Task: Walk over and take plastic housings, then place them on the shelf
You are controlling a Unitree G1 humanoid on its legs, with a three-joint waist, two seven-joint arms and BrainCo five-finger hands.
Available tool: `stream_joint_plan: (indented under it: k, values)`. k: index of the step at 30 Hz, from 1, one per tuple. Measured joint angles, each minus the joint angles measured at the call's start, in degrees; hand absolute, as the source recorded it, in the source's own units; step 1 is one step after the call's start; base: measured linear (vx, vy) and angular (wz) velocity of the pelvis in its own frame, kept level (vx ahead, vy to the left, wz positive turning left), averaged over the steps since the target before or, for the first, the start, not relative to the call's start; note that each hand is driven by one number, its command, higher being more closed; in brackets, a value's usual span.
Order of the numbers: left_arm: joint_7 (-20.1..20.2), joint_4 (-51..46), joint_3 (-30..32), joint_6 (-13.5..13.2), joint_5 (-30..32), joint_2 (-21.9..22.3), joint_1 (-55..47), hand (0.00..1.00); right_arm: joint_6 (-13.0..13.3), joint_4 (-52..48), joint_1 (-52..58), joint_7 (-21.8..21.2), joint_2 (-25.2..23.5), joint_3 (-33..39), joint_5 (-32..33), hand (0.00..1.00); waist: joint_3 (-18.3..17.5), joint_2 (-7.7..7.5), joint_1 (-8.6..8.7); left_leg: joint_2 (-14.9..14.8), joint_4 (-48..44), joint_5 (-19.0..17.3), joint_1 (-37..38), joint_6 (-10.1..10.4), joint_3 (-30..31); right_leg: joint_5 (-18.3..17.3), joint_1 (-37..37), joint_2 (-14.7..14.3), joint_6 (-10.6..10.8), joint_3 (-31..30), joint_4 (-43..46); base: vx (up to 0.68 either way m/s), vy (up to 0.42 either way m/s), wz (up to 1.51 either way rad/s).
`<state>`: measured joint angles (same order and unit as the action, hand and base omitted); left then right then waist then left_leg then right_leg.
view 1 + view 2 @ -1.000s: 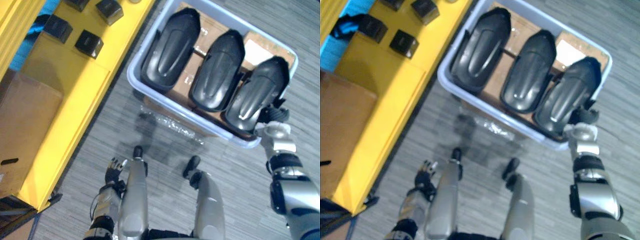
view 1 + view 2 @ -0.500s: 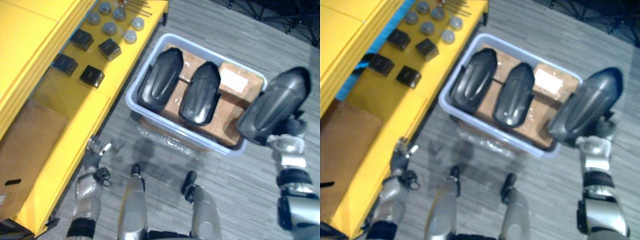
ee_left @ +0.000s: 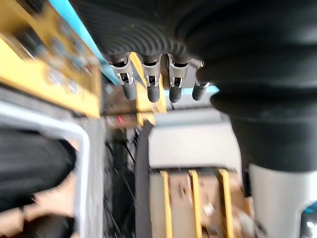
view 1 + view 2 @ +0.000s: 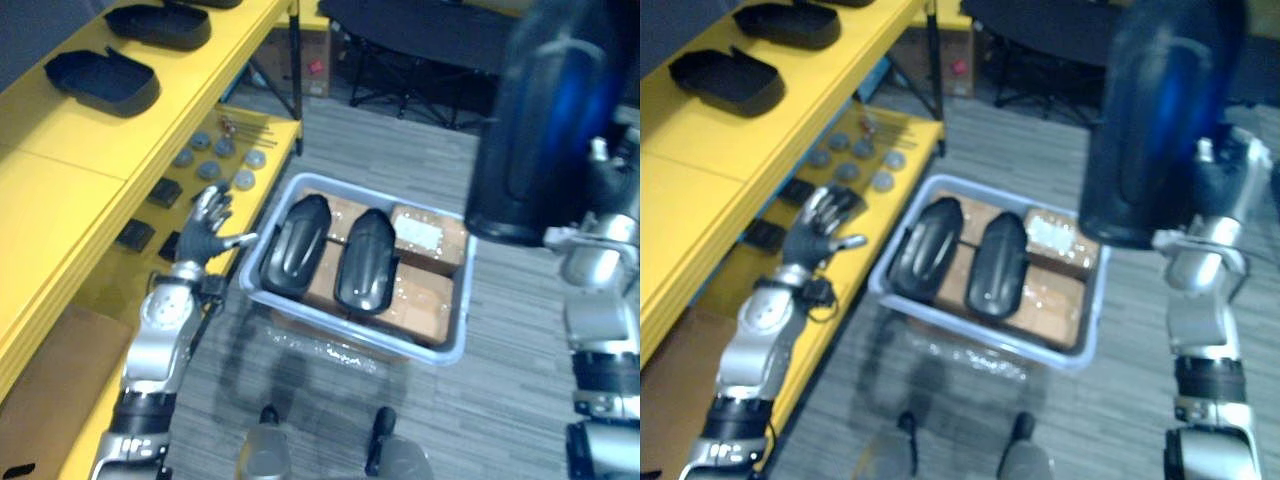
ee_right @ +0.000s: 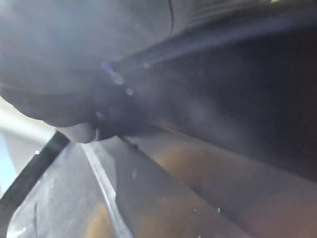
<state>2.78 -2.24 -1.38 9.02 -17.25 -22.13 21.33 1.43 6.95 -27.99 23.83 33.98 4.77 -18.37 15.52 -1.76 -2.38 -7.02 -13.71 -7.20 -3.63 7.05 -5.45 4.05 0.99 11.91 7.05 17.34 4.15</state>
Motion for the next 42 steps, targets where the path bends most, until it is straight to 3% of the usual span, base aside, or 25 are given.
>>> stream_joint_plan:
  k: [6,14,20,25,30,39,42]
  values:
    - [-0.6,6.9,-6.1,2.2,-0.9,0.3,8.2,0.0,3.7,0.3,-5.4,-2.8,-4.1,-8.2,-0.5,1.0,-1.4,0.03,0.24,0.2,0.3,0.5,0.5,-0.1,0.0,2.3,-2.1,-0.4,0.0,0.2,-4.1,0.0,0.001,-0.02]
    - [-1.4,12.1,-9.7,2.5,-7.1,2.8,8.5,0.0,3.8,5.9,-7.8,-2.8,-8.3,-13.8,-2.2,1.0,-3.1,-0.31,-0.06,0.2,2.4,1.7,0.1,0.2,0.9,4.3,-3.1,-1.2,-0.7,1.7,-7.4,-0.04,-0.018,0.08]
    - [1.1,12.8,-11.7,2.2,-12.2,3.0,8.5,0.0,3.8,8.2,-8.8,-2.8,-9.4,-14.1,-2.7,1.0,-3.8,-0.66,-0.03,0.6,5.0,3.4,0.6,0.3,1.1,5.5,-3.1,-1.2,-0.8,1.9,-8.7,-0.02,-0.007,0.01]
    - [0.8,13.0,-13.6,0.8,-14.6,5.1,8.5,0.0,3.9,10.9,-8.9,-2.8,-10.0,-16.3,-2.7,1.0,-6.4,-0.87,0.01,0.8,7.9,5.1,1.7,0.4,1.5,5.5,-3.2,-1.2,-0.9,2.6,-8.7,0.01,-0.012,0.04]
    - [-0.3,13.0,-15.3,0.1,-16.6,5.7,8.4,0.0,4.0,13.1,-9.4,-2.7,-11.7,-17.3,-2.6,1.0,-6.5,-0.98,0.01,0.8,10.4,6.7,2.8,0.4,1.5,5.8,-3.2,-1.3,-1.1,2.6,-8.7,-0.03,-0.018,0.0]
    - [-2.7,15.2,-17.8,-3.9,-16.7,10.0,3.5,0.0,7.2,16.9,-5.8,-2.5,-17.9,-23.7,-2.9,1.0,-6.9,-1.08,-0.04,0.8,13.4,8.2,4.6,0.5,0.8,5.9,-3.1,-1.3,-1.2,2.3,-8.7,-0.01,-0.012,-0.02]
    - [-3.0,16.7,-18.0,-4.4,-16.7,10.9,1.4,0.0,7.2,19.0,-4.6,-2.1,-19.1,-25.0,-3.3,1.0,-6.9,-1.08,-0.28,0.8,13.4,8.2,4.5,0.5,1.0,5.9,-3.1,-1.3,-1.1,2.5,-8.7,0.0,0.0,0.01]
